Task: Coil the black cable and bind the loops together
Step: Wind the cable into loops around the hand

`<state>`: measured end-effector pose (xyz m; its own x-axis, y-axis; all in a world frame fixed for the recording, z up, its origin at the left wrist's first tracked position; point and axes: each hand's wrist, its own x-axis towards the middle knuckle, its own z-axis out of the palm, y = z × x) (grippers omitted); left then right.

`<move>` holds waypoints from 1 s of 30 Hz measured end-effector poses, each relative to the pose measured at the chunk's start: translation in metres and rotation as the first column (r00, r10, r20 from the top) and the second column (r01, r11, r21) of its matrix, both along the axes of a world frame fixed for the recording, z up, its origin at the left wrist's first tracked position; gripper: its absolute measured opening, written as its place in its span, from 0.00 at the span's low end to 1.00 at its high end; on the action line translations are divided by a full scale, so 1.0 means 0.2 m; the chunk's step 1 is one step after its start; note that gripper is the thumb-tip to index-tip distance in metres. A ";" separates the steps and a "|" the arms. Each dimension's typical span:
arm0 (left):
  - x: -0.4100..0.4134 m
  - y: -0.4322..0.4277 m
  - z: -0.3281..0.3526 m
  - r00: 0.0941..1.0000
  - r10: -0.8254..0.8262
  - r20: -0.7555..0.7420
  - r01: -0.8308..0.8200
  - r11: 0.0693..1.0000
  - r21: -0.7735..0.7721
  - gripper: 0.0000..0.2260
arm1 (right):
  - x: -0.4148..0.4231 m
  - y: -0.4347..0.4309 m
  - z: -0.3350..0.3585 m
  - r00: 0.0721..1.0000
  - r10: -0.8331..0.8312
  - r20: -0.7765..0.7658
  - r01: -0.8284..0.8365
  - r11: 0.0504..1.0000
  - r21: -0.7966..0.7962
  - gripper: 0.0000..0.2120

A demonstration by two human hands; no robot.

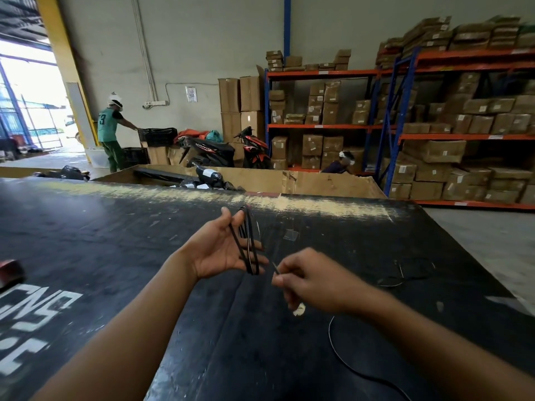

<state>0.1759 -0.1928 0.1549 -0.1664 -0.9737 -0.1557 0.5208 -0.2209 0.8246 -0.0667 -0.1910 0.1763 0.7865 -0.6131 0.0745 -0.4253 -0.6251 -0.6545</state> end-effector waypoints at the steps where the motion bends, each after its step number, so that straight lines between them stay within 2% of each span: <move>1: 0.00 -0.01 0.00 1.000 -0.006 -0.013 0.006 1.000 -0.013 0.23 | 0.00 0.01 -0.05 1.000 0.008 0.008 -0.008 0.999 0.037 0.11; 8: -0.10 -0.01 0.04 0.986 -0.147 -0.080 0.138 0.985 -0.104 0.24 | 0.00 0.07 -0.28 0.999 0.031 0.038 -0.037 0.982 0.187 0.11; 12: -0.16 0.03 0.09 0.954 -0.295 -0.047 0.284 0.945 -0.165 0.24 | -0.01 0.06 -0.38 0.998 0.052 0.038 -0.061 0.955 0.291 0.12; 15: -0.21 0.07 0.12 0.916 -0.402 -0.003 0.393 0.898 -0.196 0.24 | -0.02 0.02 -0.41 0.997 0.068 0.027 -0.073 0.948 0.310 0.12; 18: -0.27 0.11 0.13 0.854 -0.520 0.009 0.510 0.834 -0.209 0.25 | -0.03 -0.07 -0.39 0.998 0.052 -0.020 -0.046 0.975 0.219 0.12; 22: -0.31 0.17 0.13 0.775 -0.628 0.065 0.628 0.754 -0.192 0.25 | -0.07 -0.21 -0.27 0.983 0.032 -0.182 -0.037 0.999 -0.024 0.09; 24: -0.31 0.20 0.12 0.764 -0.639 0.096 0.645 0.747 -0.163 0.25 | -0.07 -0.29 -0.19 0.962 -0.013 -0.274 -0.032 0.987 -0.158 0.11; 26: -0.31 0.22 0.11 0.768 -0.633 0.101 0.641 0.758 -0.124 0.25 | -0.06 -0.36 -0.10 0.940 -0.092 -0.328 -0.004 0.960 -0.280 0.08; 30: -0.31 0.25 0.07 0.761 -0.626 0.167 0.637 0.770 -0.017 0.25 | -0.04 -0.44 0.08 0.933 -0.179 -0.313 0.041 0.914 -0.403 0.07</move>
<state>0.1133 -0.1432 0.1688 -0.7291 -0.6644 -0.1644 0.1586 -0.3976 0.9038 -0.0738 -0.2799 0.1923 0.7353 -0.6747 0.0649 -0.6567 -0.7328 -0.1780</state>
